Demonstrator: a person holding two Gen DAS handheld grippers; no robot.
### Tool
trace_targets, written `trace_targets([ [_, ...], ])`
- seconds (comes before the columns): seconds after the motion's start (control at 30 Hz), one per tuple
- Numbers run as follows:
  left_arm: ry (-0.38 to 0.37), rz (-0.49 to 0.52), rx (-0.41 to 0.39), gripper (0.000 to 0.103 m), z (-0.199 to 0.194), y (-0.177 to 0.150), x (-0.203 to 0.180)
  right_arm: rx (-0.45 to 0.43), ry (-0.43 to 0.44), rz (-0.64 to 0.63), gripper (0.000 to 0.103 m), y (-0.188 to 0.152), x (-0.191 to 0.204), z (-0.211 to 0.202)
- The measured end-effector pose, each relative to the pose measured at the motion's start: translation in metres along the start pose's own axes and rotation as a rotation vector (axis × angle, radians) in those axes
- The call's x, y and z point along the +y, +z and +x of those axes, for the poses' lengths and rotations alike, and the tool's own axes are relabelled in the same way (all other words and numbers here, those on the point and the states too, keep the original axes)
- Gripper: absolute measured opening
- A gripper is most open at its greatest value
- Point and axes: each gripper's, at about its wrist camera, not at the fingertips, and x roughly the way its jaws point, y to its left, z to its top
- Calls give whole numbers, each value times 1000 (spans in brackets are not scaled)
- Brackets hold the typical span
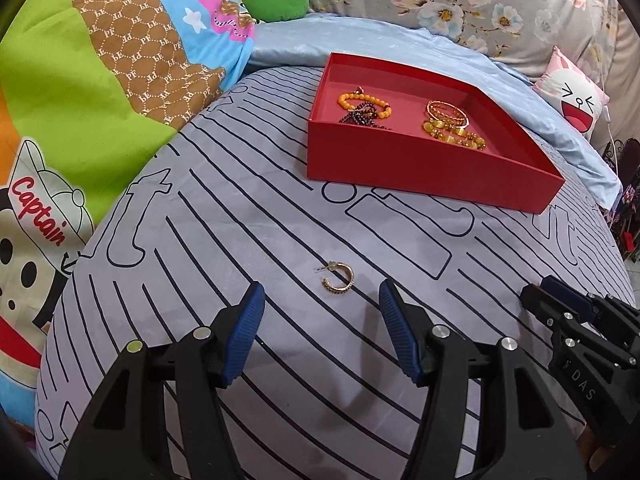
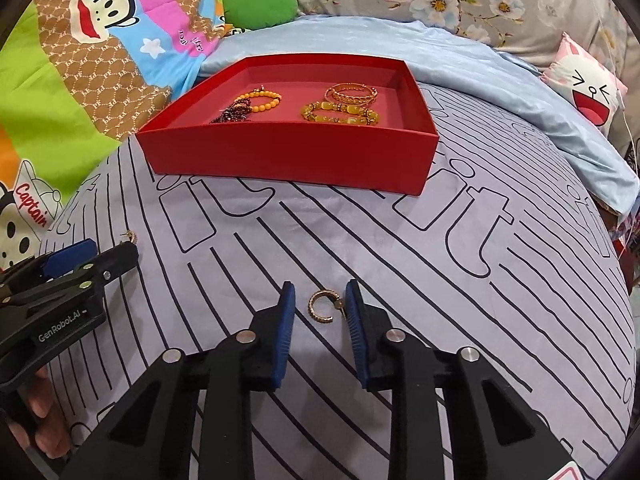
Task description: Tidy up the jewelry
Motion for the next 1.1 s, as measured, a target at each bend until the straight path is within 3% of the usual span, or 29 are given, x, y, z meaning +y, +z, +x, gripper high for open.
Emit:
trace_targets([
  [0.3,-5,4,4,51,3,4,2,2,14,12,17,-1,0,-1],
  [0.87,-59,37,13,16,6,7,-7,25,67,81,17,-2,-11,-4],
  [1.1,-54,57,15,16,6,6,-13,26,70,87,17,-3,-13,-6],
])
